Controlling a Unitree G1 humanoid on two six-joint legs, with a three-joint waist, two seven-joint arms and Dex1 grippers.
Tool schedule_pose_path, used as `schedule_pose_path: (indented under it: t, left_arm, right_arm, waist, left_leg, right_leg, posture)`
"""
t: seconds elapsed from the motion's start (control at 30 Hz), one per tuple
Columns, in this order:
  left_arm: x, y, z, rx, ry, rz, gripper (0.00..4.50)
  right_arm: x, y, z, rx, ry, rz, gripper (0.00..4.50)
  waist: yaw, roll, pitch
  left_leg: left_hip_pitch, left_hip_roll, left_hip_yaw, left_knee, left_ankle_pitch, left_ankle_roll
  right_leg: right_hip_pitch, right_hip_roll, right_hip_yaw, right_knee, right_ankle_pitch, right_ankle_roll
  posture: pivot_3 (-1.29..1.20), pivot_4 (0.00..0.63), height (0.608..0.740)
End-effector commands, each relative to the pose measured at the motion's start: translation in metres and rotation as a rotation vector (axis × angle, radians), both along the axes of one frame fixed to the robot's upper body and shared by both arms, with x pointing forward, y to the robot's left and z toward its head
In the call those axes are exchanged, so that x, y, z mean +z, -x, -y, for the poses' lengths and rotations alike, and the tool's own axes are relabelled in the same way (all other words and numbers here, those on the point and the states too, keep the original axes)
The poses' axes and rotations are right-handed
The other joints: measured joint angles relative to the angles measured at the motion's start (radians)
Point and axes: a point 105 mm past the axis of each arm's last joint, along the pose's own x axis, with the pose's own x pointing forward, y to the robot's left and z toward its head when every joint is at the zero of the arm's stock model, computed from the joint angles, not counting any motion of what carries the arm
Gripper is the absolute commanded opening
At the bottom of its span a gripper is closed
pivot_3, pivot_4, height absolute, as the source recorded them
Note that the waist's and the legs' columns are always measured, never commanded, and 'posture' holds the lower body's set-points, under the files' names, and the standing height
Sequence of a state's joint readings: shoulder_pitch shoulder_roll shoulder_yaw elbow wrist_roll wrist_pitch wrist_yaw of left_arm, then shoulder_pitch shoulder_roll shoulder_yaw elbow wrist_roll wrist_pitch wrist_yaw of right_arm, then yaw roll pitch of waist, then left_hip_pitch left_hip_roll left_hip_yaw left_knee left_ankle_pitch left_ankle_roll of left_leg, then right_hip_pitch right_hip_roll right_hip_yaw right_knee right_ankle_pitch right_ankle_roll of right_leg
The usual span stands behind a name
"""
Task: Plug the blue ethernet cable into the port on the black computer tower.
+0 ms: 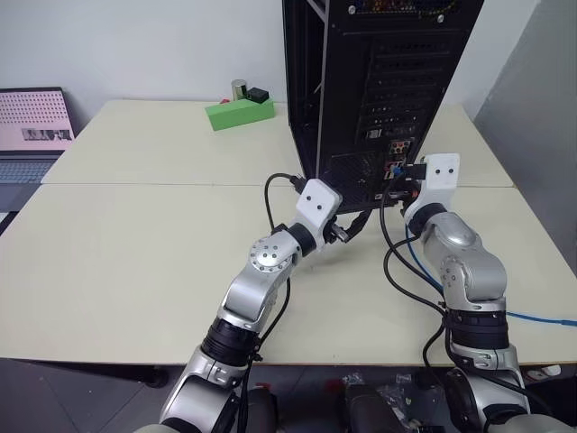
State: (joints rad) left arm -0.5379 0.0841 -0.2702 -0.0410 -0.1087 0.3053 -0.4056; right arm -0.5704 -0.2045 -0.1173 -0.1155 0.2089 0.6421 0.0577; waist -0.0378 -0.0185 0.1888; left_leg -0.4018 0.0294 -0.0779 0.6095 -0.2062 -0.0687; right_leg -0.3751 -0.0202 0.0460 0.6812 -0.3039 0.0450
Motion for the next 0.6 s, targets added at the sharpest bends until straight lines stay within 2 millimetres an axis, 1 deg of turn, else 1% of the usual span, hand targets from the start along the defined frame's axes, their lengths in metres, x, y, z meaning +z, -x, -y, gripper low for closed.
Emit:
schedule_pose_path:
  t: [0.03,0.23,0.6]
  left_arm:
    - [0.014,0.006,0.003,-0.016,0.021,0.056,3.97]
    - [0.014,0.006,0.004,-0.017,0.019,0.057,3.97]
    - [0.012,0.007,0.005,-0.019,0.016,0.055,3.97]
  right_arm:
    - [0.022,-0.001,-0.004,0.012,0.01,0.079,0.0]
    - [0.025,0.0,-0.009,0.032,0.034,0.092,0.0]
    - [0.024,0.002,-0.015,0.048,0.043,0.089,0.0]
  waist:
    - [-0.001,0.0,0.0]
    - [-0.002,0.0,0.0]
    - [-0.007,0.0,0.0]
  left_leg:
    - [0.0,0.0,0.0,0.0,0.0,0.0]
    - [0.0,0.0,0.0,0.0,0.0,0.0]
    - [0.0,0.0,0.0,0.0,0.0,0.0]
  right_leg:
    - [0.0,0.0,0.0,0.0,0.0,0.0]
    - [0.0,0.0,0.0,0.0,0.0,0.0]
    - [0.0,0.0,0.0,0.0,0.0,0.0]
  posture:
    - [0.0,0.15,0.74]
    - [0.0,0.15,0.74]
    - [0.0,0.15,0.74]
